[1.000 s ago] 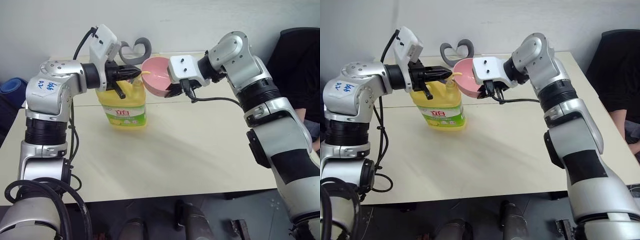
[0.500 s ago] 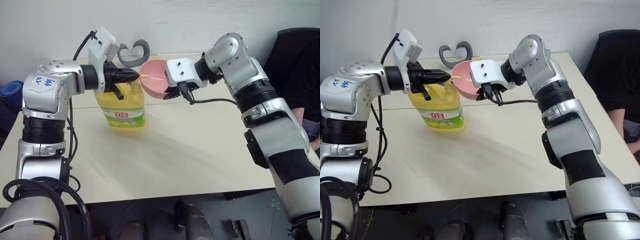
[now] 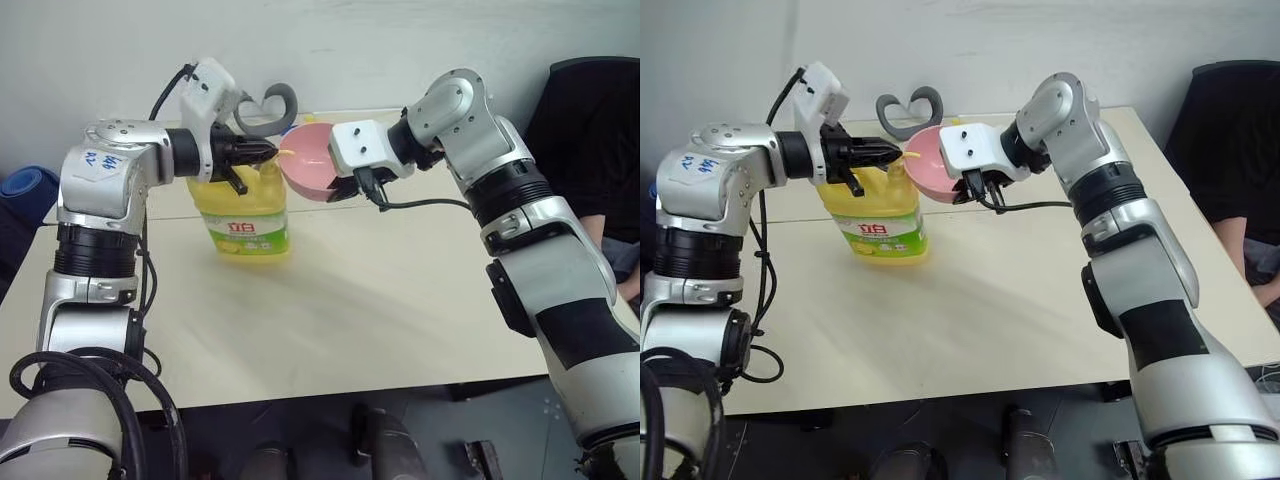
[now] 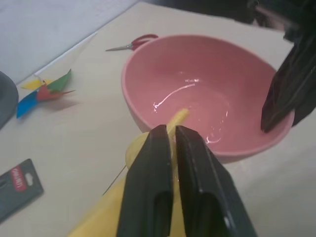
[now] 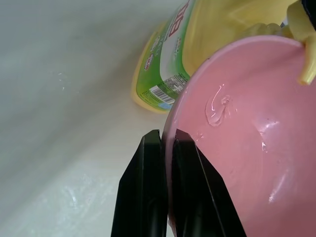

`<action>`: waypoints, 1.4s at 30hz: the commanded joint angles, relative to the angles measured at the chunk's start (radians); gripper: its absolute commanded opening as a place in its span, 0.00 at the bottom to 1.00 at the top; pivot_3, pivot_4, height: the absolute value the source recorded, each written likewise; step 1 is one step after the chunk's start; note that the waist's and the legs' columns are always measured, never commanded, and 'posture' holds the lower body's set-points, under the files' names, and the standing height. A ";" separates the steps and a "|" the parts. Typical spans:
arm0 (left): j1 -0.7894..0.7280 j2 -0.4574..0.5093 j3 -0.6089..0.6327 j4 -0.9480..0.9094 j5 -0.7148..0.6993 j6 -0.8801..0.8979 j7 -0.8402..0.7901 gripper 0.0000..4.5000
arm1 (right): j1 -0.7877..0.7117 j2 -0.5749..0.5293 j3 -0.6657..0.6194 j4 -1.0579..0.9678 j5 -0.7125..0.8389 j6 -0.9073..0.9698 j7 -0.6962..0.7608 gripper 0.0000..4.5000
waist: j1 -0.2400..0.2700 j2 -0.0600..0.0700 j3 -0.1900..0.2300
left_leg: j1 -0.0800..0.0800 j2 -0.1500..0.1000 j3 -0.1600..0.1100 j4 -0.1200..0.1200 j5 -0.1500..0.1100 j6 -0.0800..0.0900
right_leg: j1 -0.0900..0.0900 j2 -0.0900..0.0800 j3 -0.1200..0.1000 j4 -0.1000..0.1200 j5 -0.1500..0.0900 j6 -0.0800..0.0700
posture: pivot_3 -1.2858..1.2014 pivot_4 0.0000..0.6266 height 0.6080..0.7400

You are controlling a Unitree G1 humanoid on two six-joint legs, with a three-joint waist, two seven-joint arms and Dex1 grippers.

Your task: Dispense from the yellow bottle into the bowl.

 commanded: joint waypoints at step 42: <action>1.203 0.537 0.954 -0.778 -0.375 0.152 -0.454 1.00 | 0.799 -0.312 -0.132 -0.725 0.174 0.249 -0.112 0.70 | 0.008 -0.003 0.003 | -0.020 0.001 -0.001 0.003 0.000 -0.002 | -0.015 0.001 -0.007 -0.002 -0.002 -0.004 | 0.52 0.24 1.00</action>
